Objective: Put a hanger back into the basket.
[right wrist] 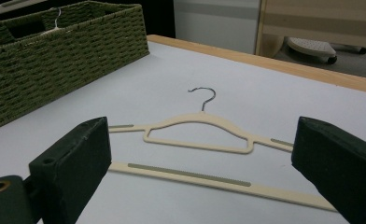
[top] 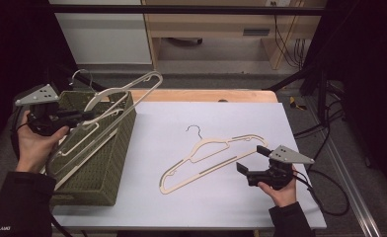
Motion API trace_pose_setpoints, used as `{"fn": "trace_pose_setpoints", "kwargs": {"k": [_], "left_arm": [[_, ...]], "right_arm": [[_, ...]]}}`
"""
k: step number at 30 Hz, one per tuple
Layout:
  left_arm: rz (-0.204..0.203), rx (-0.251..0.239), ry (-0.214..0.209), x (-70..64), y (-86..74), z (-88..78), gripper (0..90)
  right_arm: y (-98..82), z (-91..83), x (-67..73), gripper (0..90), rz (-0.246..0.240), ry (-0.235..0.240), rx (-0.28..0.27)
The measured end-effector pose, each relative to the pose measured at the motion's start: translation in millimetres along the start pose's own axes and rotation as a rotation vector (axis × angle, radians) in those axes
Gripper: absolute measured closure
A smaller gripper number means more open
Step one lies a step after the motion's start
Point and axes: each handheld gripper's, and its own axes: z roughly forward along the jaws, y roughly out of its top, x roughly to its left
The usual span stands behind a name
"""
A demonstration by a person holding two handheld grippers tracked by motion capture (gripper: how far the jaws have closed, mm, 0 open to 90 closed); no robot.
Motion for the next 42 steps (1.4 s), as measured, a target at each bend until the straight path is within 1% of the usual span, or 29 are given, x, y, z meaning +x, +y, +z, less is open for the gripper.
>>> {"fn": "trace_pose_setpoints", "kwargs": {"k": [3, 8, 11, 15, 18, 26, 27, 36, 38, 40, 42], "left_arm": [[-0.013, 0.013, 0.018, 9.4, -5.9, -2.7, 85.4], [-0.016, 0.032, 0.027, 21.8, -15.6, -6.2, 85.4], [-0.026, 0.035, 0.040, 28.8, -21.5, -9.0, 85.4], [-0.050, 0.029, 0.053, 38.2, -30.8, -13.1, 85.4], [-0.052, 0.031, 0.060, 43.6, -36.8, -16.3, 85.4], [-0.068, 0.030, 0.070, 55.2, -50.7, -26.5, 85.6], [-0.074, 0.030, 0.072, 56.2, -52.8, -27.3, 85.7], [-0.077, 0.072, 0.080, 64.1, -69.0, -34.5, 86.1], [-0.083, 0.082, 0.079, 65.6, -72.8, -34.6, 86.1], [-0.086, 0.096, 0.076, 66.5, -76.4, -34.2, 86.1], [-0.104, 0.101, 0.070, 66.9, -80.0, -33.3, 86.1]], "right_arm": [[0.0, 0.2, -0.2, 5.0, -0.002, 0.001, 0.000], [-0.1, 0.0, 0.0, 4.5, -0.002, 0.001, 0.004], [0.0, -0.1, -0.2, 4.3, -0.004, 0.000, 0.003], [-0.2, 0.2, 0.2, 4.1, -0.001, -0.002, 0.009], [-0.2, 0.4, 0.1, 4.0, -0.001, -0.002, 0.010], [-0.4, 0.6, -0.3, 3.9, -0.010, -0.002, 0.013], [-0.3, 0.6, 0.1, 3.9, -0.004, -0.003, 0.011], [-0.6, 1.0, -0.2, 3.7, -0.008, -0.003, 0.014], [-0.6, 1.5, 0.2, 3.6, -0.004, -0.006, 0.014], [-0.8, 1.8, -0.2, 3.6, -0.011, -0.006, 0.014], [-0.6, 1.9, 0.3, 3.6, -0.003, -0.008, 0.013]]}}
